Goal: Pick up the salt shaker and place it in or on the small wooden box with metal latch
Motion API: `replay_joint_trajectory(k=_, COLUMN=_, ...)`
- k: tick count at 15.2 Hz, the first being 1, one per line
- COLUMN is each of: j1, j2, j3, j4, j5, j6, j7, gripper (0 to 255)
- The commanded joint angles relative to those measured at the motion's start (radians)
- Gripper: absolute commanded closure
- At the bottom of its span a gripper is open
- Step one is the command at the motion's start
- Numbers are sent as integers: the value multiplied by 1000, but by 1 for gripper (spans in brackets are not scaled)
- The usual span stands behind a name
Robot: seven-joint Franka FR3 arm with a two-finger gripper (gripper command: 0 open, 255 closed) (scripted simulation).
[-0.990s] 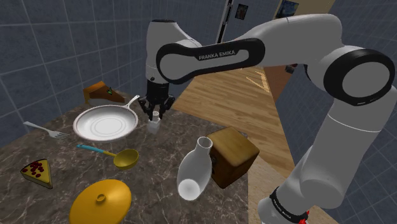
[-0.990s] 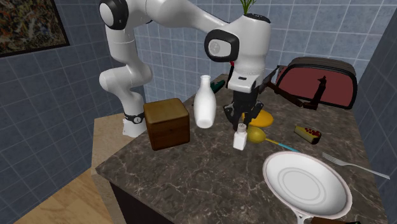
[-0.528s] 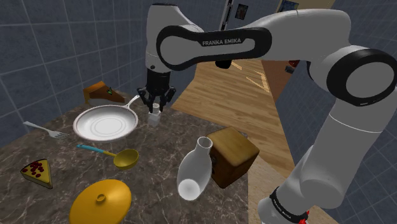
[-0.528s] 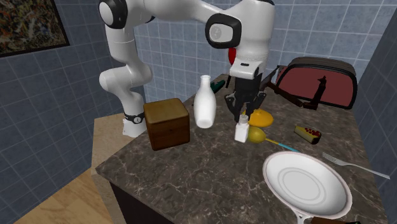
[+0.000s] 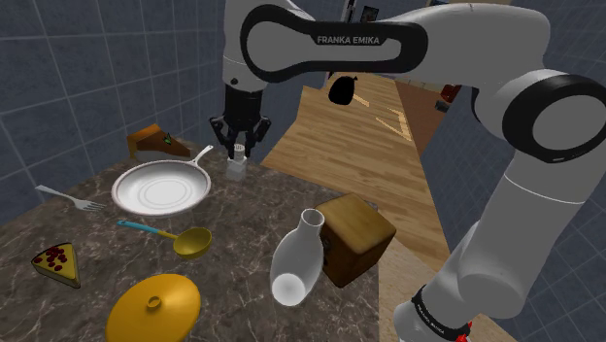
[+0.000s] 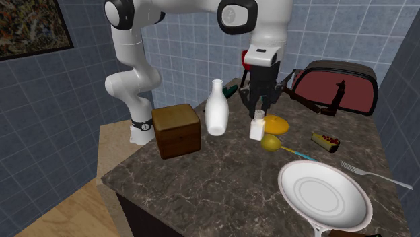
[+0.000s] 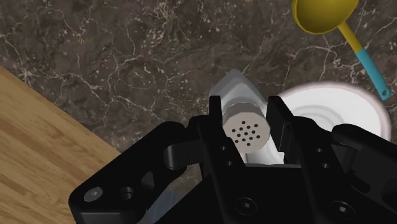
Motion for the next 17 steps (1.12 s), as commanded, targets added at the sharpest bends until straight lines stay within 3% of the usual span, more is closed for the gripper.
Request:
replay_joint_trajectory(k=1, j1=2, j2=3, j3=1, j4=31, j5=-1, j6=-30, j7=1, gripper=255)
replay_joint_trajectory(k=12, j1=13, j2=24, j3=5, j4=207, j5=-8, j6=-185, j7=4, gripper=255)
replay_joint_trajectory(k=17, j1=-39, j2=-210, j3=-16, j4=-49, j5=81, j6=-146, j7=-65, gripper=255)
